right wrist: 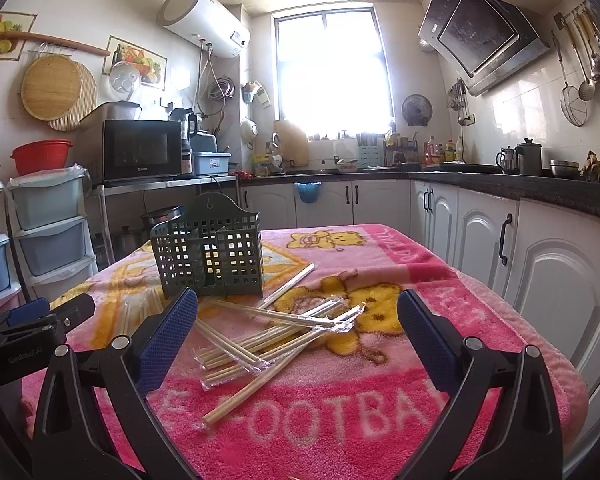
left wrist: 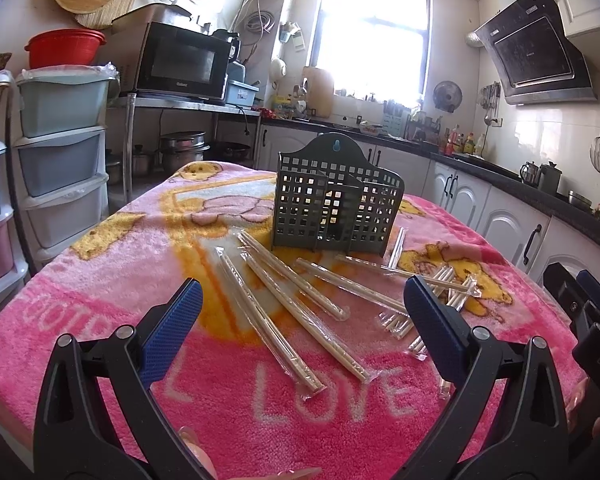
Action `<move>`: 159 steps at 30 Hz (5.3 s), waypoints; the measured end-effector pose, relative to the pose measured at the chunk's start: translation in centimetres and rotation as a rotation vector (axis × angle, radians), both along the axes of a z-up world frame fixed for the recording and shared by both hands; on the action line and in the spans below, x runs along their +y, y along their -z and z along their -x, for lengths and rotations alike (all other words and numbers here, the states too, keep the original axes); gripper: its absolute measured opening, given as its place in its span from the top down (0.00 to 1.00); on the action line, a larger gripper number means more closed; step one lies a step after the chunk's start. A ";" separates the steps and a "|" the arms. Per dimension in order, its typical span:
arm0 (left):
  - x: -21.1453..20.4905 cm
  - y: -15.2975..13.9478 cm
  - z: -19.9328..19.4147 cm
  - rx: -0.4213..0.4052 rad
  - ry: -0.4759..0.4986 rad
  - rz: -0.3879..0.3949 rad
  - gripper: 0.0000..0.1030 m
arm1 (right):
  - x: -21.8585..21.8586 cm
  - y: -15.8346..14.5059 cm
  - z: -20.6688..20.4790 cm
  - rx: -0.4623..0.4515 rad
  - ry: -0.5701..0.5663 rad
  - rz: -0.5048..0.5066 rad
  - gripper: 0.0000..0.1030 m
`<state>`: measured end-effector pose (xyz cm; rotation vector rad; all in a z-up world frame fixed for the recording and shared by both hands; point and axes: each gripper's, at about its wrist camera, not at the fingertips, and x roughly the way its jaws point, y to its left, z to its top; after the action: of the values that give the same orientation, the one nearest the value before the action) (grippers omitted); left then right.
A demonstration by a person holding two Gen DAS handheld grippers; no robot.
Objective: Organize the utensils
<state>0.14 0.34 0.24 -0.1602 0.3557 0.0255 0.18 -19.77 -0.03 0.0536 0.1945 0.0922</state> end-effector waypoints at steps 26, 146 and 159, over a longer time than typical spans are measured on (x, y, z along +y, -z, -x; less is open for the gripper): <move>-0.1 0.3 0.3 -0.003 0.000 -0.004 0.10 | 0.4 0.0 -1.1 0.031 -0.048 0.016 0.06; 5.8 -14.1 -18.2 0.098 0.489 0.352 1.00 | 3.3 -14.7 -21.3 0.032 -0.625 -0.054 0.94; 4.9 -18.9 -20.3 0.004 0.512 0.339 1.00 | 5.3 -16.4 -27.5 -0.106 -0.536 -0.111 0.94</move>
<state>20.49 5.22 19.18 -0.4005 0.3949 -0.5422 27.64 -14.49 16.40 0.1060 0.0929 0.6393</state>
